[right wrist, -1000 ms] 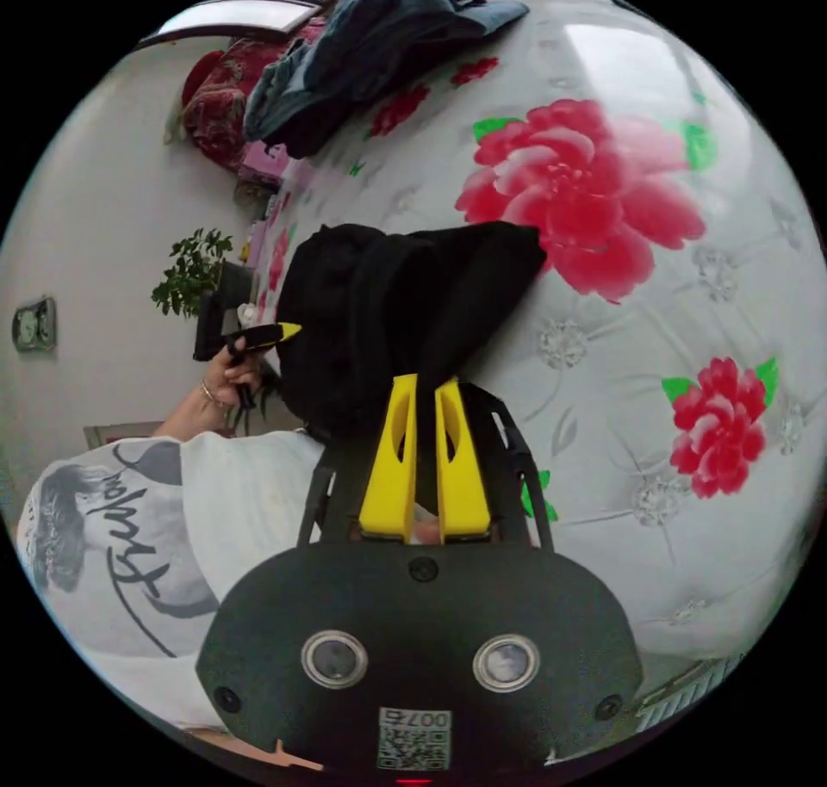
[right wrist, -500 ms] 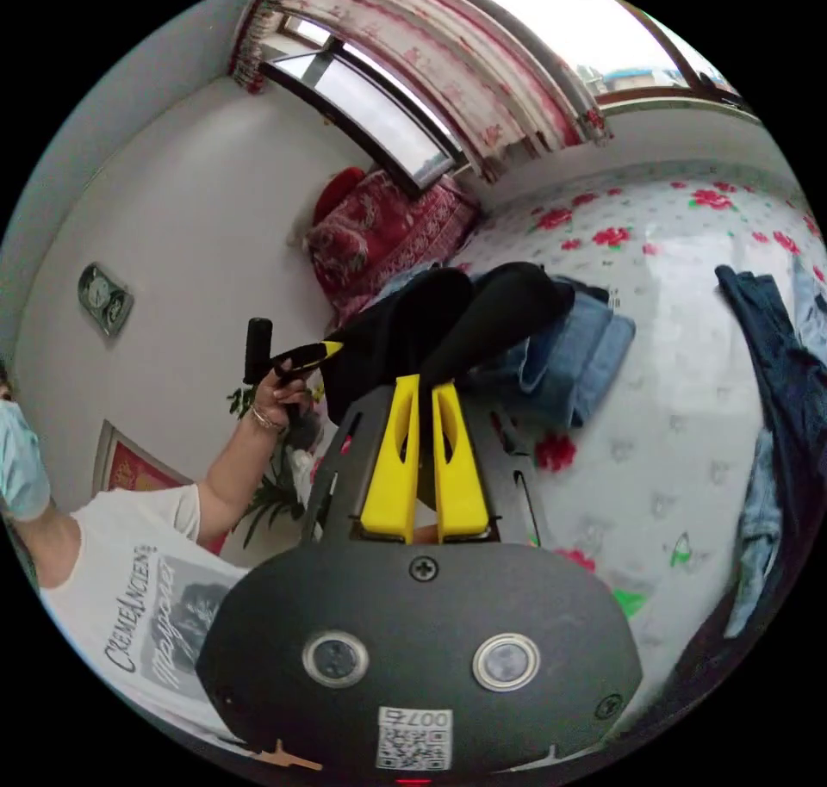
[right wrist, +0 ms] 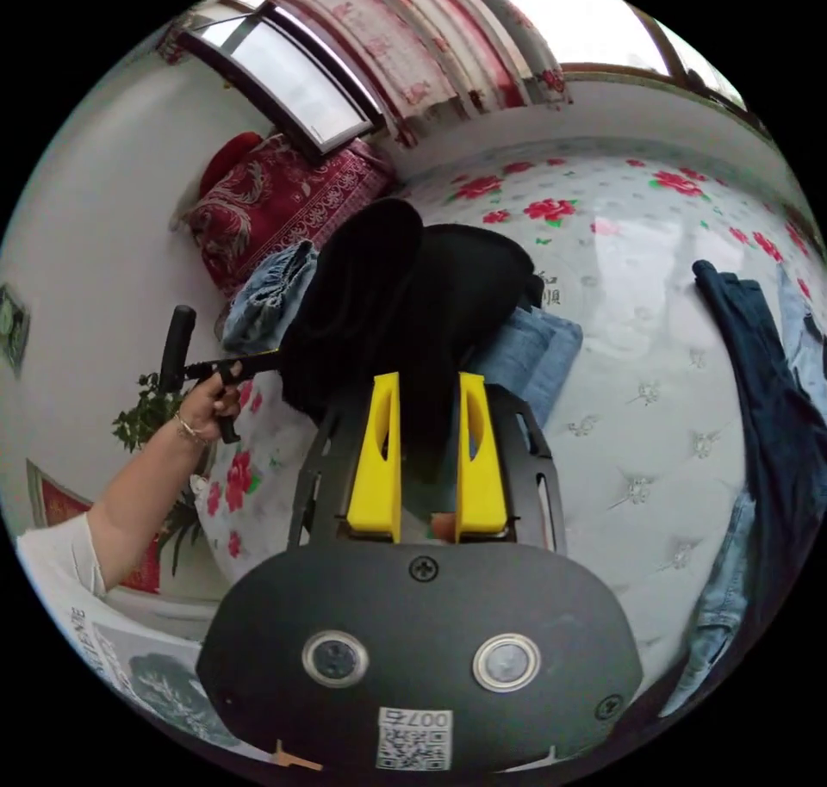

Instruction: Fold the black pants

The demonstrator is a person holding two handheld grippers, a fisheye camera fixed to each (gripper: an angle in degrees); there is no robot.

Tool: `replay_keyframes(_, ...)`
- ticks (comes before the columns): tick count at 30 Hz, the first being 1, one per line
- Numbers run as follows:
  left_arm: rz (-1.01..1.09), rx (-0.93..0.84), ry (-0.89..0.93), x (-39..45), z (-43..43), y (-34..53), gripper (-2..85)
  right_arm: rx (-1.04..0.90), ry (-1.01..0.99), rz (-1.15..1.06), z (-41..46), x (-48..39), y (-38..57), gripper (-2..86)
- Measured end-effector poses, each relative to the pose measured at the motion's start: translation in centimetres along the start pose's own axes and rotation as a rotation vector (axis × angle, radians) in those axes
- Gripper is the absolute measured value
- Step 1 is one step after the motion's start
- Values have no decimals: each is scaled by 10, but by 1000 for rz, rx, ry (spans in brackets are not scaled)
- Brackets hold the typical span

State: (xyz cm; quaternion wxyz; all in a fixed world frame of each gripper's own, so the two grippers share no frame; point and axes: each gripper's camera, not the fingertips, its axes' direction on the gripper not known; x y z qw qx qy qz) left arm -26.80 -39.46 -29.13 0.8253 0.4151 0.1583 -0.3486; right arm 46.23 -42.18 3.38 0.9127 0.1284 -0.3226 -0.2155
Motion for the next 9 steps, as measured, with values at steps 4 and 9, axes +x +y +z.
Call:
replay_keyframes(4,33,13,-61,23,-28,72,104,31,165,-80,-58,1,83,76)
replay_keyframes(9,62,-195,-103,58,-3,221,102,44,563,88,-169,30,235,92)
